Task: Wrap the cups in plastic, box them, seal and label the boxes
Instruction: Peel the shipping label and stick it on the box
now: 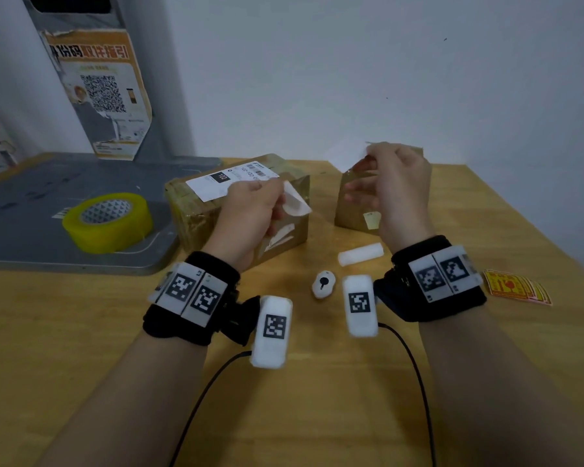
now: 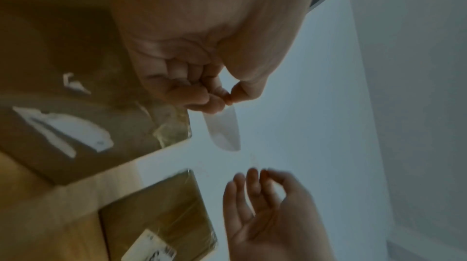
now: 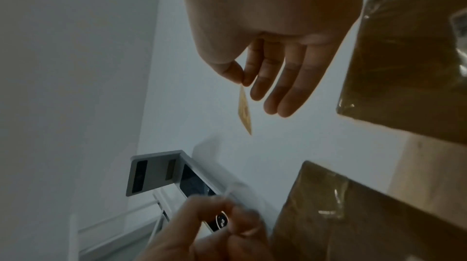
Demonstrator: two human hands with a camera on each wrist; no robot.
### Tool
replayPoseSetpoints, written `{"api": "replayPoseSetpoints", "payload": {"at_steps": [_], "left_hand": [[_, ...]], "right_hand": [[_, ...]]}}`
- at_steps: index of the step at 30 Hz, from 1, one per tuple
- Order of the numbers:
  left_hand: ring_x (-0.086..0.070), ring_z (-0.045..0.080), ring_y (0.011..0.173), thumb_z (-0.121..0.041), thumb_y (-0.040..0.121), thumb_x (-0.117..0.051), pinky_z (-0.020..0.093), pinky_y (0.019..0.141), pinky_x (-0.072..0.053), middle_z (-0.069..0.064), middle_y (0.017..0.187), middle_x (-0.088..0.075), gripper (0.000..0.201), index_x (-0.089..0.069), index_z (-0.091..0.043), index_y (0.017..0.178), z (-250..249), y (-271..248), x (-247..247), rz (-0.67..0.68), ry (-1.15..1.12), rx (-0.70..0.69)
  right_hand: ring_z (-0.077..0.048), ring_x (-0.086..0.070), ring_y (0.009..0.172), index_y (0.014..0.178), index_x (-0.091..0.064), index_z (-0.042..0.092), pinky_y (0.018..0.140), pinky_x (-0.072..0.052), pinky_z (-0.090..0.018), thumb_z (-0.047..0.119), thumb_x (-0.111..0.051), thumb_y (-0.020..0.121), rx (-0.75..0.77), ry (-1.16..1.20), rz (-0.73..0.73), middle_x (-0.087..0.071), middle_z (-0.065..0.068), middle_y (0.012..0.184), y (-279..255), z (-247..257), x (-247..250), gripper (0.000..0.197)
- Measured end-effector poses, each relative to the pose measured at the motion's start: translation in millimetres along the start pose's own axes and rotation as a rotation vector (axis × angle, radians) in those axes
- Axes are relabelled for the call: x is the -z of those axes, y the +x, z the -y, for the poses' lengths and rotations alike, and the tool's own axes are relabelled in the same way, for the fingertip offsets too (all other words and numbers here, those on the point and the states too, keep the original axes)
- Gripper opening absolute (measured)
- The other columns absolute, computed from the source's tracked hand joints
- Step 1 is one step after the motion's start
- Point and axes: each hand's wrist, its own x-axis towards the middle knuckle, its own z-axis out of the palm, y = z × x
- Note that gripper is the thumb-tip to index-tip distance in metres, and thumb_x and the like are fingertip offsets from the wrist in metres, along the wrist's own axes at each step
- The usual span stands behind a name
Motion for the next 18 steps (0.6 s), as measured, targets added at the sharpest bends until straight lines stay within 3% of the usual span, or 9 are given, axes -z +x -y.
{"api": "replayPoseSetpoints", "payload": {"at_steps": [1, 4, 6, 8, 10, 13, 15, 17, 18], "left_hand": [[-0.057, 0.015, 0.065, -0.022, 0.099, -0.056, 0.023, 0.049, -0.042, 0.012, 0.08, -0.07, 0.024, -0.069, -0.008, 0.084, 2.6, -0.1, -10.2, 0.061, -0.001, 0.014], [-0.065, 0.014, 0.072, -0.023, 0.101, -0.06, 0.026, 0.056, -0.048, 0.002, 0.088, -0.077, 0.022, -0.075, -0.008, 0.096, 6.6, 0.1, -40.2, 0.291, 0.059, 0.066], [-0.07, 0.016, 0.082, -0.021, 0.103, -0.061, 0.026, 0.06, -0.054, 0.004, 0.099, -0.079, 0.02, -0.076, -0.009, 0.106, 5.8, 1.3, -49.3, 0.491, 0.121, 0.116], [-0.073, 0.019, 0.092, -0.02, 0.103, -0.061, 0.029, 0.068, -0.06, 0.005, 0.107, -0.079, 0.02, -0.075, -0.009, 0.113, 5.5, 2.4, -49.3, 0.596, 0.196, 0.135], [-0.074, 0.018, 0.092, -0.02, 0.102, -0.063, 0.034, 0.072, -0.06, -0.001, 0.103, -0.079, 0.015, -0.075, -0.015, 0.11, 4.0, 2.9, -44.2, 0.547, 0.269, 0.096], [-0.065, 0.011, 0.07, -0.018, 0.096, -0.07, 0.026, 0.057, -0.051, -0.006, 0.078, -0.072, 0.006, -0.075, -0.019, 0.093, -5.1, -0.8, -32.9, 0.244, 0.187, -0.049], [-0.061, 0.007, 0.066, -0.02, 0.092, -0.075, 0.02, 0.055, -0.049, -0.002, 0.076, -0.067, 0.003, -0.076, -0.018, 0.09, -9.7, -2.6, -25.3, 0.109, 0.136, -0.169], [-0.066, 0.006, 0.073, -0.02, 0.087, -0.081, 0.02, 0.068, -0.055, -0.003, 0.08, -0.073, 0.005, -0.077, -0.017, 0.089, -9.6, -6.4, -20.2, 0.101, 0.105, -0.237], [-0.069, 0.008, 0.079, -0.022, 0.084, -0.084, 0.026, 0.079, -0.058, -0.001, 0.084, -0.076, 0.01, -0.078, -0.017, 0.09, -7.7, -8.1, -17.5, 0.117, 0.091, -0.252]], "right_hand": [[-0.027, -0.064, 0.055, 0.092, -0.066, 0.005, 0.059, -0.06, -0.043, 0.013, -0.061, 0.096, 0.025, -0.03, 0.002, -0.068, -0.011, 0.081, 0.7, 3.2, 2.1, 0.011], [-0.027, -0.063, 0.054, 0.088, -0.068, 0.007, 0.056, -0.057, -0.041, 0.015, -0.064, 0.094, 0.046, -0.1, 0.025, -0.07, -0.008, 0.078, 6.1, 12.9, 11.8, 0.011], [-0.027, -0.062, 0.055, 0.088, -0.07, 0.006, 0.053, -0.054, -0.037, 0.016, -0.065, 0.092, 0.053, -0.153, 0.03, -0.071, -0.005, 0.074, 10.2, 14.5, 19.6, 0.012], [-0.026, -0.063, 0.055, 0.089, -0.071, 0.007, 0.05, -0.054, -0.033, 0.019, -0.065, 0.091, 0.074, -0.222, 0.026, -0.071, -0.001, 0.071, 12.6, 12.3, 27.2, 0.014], [-0.022, -0.064, 0.054, 0.088, -0.071, 0.009, 0.05, -0.054, -0.032, 0.022, -0.065, 0.093, 0.083, -0.273, 0.022, -0.071, -0.001, 0.071, 13.0, 8.9, 31.4, 0.015], [-0.017, -0.067, 0.057, 0.099, -0.068, 0.018, 0.05, -0.055, -0.029, 0.023, -0.063, 0.094, 0.071, -0.331, 0.031, -0.073, -0.004, 0.092, 13.4, 4.1, 28.3, 0.009], [-0.016, -0.071, 0.067, 0.114, -0.062, 0.025, 0.052, -0.058, -0.029, 0.023, -0.062, 0.093, 0.042, -0.376, 0.074, -0.069, -0.003, 0.106, 11.4, 1.0, 20.7, 0.021], [-0.017, -0.072, 0.078, 0.123, -0.055, 0.027, 0.054, -0.061, -0.031, 0.023, -0.062, 0.094, 0.019, -0.407, 0.152, -0.067, -0.001, 0.108, 5.2, -1.5, 10.2, 0.03], [-0.018, -0.073, 0.081, 0.125, -0.054, 0.027, 0.054, -0.06, -0.032, 0.023, -0.062, 0.094, 0.012, -0.414, 0.193, -0.067, 0.0, 0.109, 1.2, -2.4, 4.6, 0.032]]}}
